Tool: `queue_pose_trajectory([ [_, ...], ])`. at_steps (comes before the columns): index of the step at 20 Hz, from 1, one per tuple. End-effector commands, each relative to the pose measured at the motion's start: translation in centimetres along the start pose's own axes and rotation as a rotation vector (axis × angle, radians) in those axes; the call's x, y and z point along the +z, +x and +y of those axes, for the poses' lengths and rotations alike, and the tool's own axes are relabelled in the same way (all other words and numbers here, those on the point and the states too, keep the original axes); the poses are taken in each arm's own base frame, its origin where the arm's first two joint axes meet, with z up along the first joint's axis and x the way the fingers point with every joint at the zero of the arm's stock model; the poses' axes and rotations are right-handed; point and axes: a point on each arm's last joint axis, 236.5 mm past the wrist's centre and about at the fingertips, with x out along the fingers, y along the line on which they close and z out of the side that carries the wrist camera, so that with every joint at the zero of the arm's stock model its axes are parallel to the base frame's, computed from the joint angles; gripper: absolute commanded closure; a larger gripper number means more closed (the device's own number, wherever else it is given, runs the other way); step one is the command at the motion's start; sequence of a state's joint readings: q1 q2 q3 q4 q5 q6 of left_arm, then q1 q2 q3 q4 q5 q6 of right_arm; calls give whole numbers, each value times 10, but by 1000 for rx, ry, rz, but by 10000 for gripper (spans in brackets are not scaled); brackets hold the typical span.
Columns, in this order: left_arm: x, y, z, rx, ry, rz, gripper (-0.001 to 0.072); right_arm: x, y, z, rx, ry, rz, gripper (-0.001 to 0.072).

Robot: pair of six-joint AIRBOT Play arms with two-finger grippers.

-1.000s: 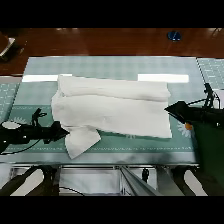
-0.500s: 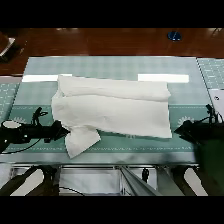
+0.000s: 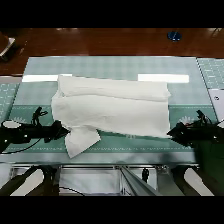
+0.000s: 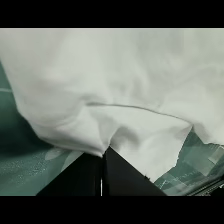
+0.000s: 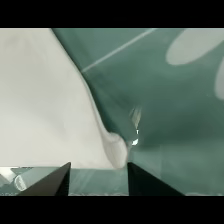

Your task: Fold the shirts.

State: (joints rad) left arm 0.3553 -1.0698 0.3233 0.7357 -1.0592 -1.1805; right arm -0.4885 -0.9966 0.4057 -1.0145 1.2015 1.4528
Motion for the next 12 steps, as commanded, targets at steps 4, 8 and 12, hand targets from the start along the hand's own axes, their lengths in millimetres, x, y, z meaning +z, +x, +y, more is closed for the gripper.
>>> queue_pose_trajectory([
  [4, 2, 0, -1, -1, 3, -7, 687, 34, 26, 40, 89, 38, -74, 329],
  [8, 17, -12, -15, -19, 60, -27, 687, 39, 10, 76, 111, -156, -55, 686],
  [12, 72, -50, -65, -80, 161, -164, 687, 73, -29, 107, 116, -270, -151, 687],
])
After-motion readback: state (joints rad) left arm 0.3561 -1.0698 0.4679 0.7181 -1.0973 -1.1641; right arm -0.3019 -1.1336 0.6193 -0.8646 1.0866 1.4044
